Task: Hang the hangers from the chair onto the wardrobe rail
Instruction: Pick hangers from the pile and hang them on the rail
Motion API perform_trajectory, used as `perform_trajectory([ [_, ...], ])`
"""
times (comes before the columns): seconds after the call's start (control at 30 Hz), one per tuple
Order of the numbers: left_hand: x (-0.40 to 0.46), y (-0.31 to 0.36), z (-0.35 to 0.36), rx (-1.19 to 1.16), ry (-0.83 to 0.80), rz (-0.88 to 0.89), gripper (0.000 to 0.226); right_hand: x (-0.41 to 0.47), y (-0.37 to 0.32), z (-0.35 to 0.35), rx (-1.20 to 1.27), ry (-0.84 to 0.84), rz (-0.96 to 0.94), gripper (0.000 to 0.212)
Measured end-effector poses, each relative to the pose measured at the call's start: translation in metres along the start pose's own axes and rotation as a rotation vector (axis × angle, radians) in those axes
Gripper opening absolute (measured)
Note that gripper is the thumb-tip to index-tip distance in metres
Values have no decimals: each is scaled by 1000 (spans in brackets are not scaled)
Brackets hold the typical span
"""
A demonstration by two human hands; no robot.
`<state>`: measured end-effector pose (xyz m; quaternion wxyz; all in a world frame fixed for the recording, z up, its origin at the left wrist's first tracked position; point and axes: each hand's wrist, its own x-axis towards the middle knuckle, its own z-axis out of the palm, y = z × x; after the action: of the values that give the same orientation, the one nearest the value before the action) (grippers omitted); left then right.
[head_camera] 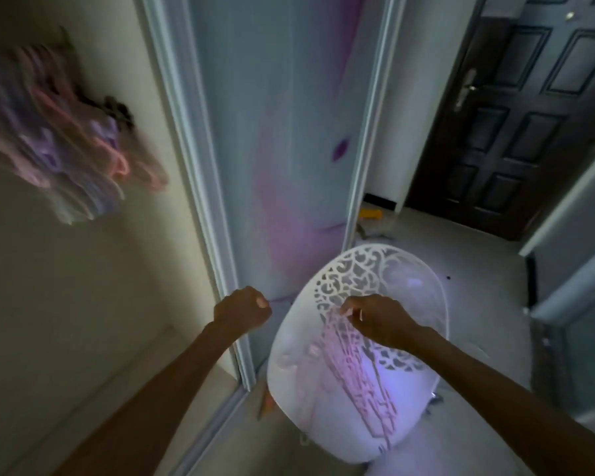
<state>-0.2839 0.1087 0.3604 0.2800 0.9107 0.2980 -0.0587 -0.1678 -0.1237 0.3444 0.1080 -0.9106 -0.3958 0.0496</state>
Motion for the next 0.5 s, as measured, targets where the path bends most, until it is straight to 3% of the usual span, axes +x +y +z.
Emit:
perform_trajectory([
  [0.17, 35, 53, 106, -38, -213, -39, 46, -52, 107, 49, 66, -189, 280, 26],
  [0.37, 106, 47, 211, 19, -320, -93, 35, -55, 180, 124, 105, -420, 426, 29],
  [0.5, 148, 29, 264, -232, -369, -283, 34, -37, 210, 172, 126, -537, 479, 30],
])
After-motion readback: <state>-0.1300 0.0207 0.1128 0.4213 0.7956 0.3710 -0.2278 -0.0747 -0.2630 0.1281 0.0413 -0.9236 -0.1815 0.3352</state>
